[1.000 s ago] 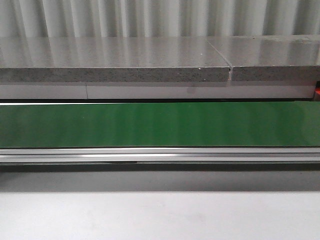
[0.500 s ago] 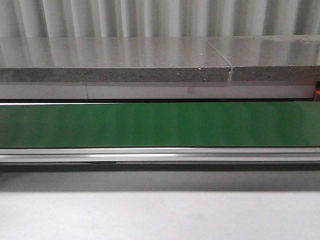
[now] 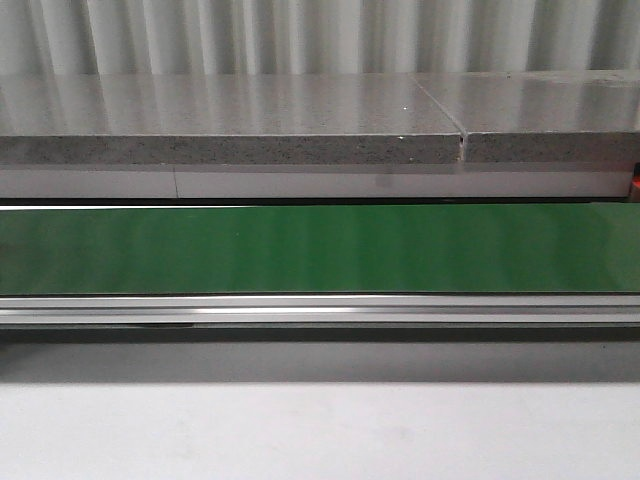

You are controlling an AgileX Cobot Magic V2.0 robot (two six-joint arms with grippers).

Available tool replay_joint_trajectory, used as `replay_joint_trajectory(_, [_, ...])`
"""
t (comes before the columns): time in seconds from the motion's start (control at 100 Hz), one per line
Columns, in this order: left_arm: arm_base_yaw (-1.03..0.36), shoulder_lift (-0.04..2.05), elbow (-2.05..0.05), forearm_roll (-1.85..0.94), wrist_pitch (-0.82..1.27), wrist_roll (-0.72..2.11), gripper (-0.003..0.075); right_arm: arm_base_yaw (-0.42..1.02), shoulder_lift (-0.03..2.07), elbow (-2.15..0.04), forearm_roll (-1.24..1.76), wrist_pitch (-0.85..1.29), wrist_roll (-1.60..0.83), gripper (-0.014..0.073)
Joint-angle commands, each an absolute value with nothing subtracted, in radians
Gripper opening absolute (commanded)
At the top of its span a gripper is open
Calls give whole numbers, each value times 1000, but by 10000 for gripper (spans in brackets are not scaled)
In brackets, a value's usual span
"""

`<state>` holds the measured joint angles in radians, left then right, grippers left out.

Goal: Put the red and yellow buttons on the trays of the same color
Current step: 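Set the red button on the green belt and open the left gripper, then grasp a yellow push-button from the table with the left gripper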

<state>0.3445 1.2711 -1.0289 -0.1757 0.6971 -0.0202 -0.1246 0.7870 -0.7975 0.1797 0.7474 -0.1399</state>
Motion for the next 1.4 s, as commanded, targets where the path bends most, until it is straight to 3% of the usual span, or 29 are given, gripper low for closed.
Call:
replay_joint_trajectory(0.0, [398,1243,-1019,-184,601,-52,585,-121,780,-820,183,695,-146,-68])
replay_joint_trajectory(0.24, [535,1252,-865,-184,474,-88,585,-121,780,-820,183,695,-146,-68])
replay_joint_trajectory(0.65, [546,1443,-843,-178,388,-88,585,-121,780,-820,183,696,-146,-68])
replay_joint_trajectory(1.39, [546,1723,-1032,-164,391,-88,574,-121,780,-820,183,696,-146,-68])
